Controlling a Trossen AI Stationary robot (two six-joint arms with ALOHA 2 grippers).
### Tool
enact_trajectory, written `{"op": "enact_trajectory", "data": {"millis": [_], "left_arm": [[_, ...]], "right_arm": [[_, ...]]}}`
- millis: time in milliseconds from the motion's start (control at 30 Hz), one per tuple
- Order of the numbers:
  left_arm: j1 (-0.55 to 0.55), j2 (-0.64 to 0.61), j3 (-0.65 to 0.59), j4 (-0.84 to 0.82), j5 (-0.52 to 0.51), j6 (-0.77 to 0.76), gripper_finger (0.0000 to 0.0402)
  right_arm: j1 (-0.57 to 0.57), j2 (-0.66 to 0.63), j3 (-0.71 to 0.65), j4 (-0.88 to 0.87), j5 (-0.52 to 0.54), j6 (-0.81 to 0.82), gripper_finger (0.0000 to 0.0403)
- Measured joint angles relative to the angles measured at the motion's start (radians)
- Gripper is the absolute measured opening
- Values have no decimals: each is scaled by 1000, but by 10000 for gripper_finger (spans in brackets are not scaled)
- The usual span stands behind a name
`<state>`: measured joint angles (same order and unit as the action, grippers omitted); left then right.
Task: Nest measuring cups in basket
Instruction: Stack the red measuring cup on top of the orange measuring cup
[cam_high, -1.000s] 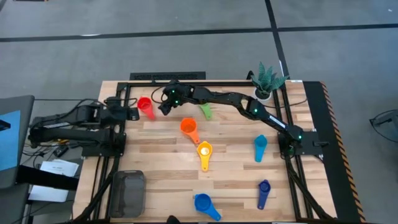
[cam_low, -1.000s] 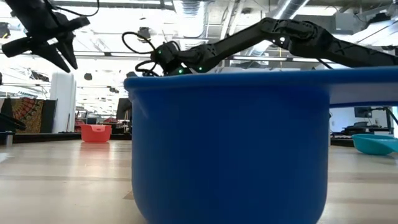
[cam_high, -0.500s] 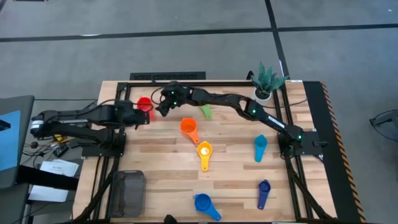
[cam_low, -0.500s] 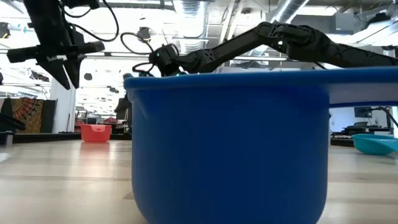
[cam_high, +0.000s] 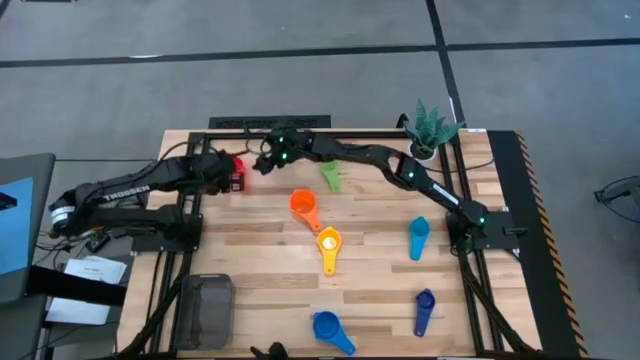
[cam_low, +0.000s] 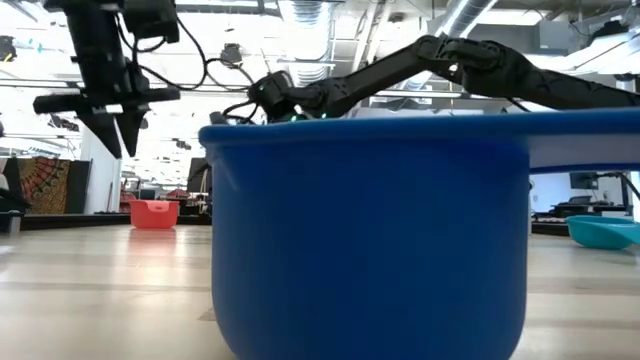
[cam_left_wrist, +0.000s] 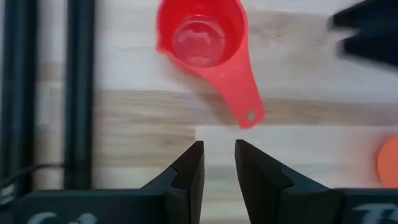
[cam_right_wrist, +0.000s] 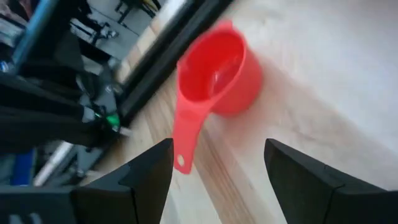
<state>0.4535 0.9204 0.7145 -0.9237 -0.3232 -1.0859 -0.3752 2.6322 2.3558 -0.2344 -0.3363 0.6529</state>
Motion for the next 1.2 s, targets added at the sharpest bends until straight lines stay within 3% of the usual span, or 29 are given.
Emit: {"op": "enact_trajectory", "data": {"millis": [233,433,600,800,967,1067,1200], "left_arm": [[179,0,-194,377,251,67,135],[242,0,-264,429,264,66,190],[279,4,-332,537,269,102,198],[306,5,-415,775,300,94,186],[319,17,-432,804,302,112,161],[323,40,-432,807,302,147,127],[323,80,-432,830,301,170,51]], "right_arm": [[-61,-115,0,-71,9,-86,276],[-112,-204,1,-212,19,-191,276],[-133,-242,1,-247,25,-214,276],[-141,-249,1,-269,23,-210,276],[-140,-249,1,-303,15,-214,276],[-134,-249,1,-316,12,-217,276],[-132,-249,1,-315,9,-217,276]]}}
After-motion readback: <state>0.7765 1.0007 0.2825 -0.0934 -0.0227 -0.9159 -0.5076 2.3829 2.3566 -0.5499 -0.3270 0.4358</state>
